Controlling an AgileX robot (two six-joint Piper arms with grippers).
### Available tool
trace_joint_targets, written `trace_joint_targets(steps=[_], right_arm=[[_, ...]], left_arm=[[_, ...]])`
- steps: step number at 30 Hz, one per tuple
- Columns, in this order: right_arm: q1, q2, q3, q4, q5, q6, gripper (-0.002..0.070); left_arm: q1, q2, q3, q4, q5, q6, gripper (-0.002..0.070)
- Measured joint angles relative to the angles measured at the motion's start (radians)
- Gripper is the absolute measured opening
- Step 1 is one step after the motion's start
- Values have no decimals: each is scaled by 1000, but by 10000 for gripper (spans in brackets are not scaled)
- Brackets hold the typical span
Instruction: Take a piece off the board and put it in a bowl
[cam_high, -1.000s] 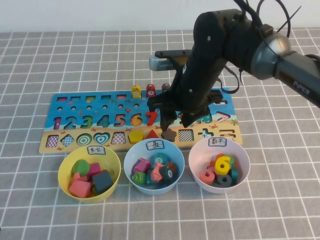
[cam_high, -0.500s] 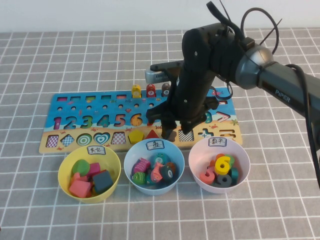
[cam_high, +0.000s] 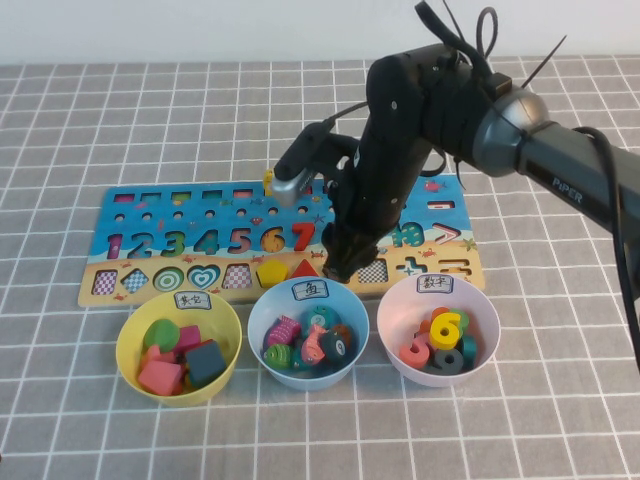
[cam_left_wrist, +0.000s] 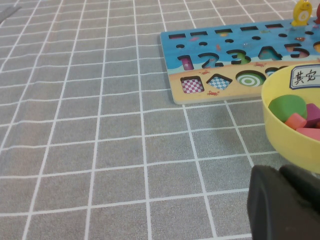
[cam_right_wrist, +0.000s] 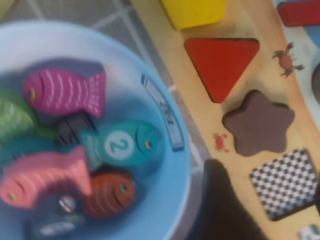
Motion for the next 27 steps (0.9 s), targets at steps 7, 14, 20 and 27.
trace_joint_targets(steps=[7, 14, 20, 27], right_arm=[[-17, 0, 0, 0, -3, -229, 356], [-36, 2, 0, 6, 3, -445, 356], [-36, 24, -2, 64, 5, -589, 356], [-38, 36, -2, 88, 7, -662, 356]], left_arm=[[0, 0, 0, 0, 0, 0, -3], [0, 0, 0, 0, 0, 0, -3], [0, 0, 0, 0, 0, 0, -3], [0, 0, 0, 0, 0, 0, -3]])
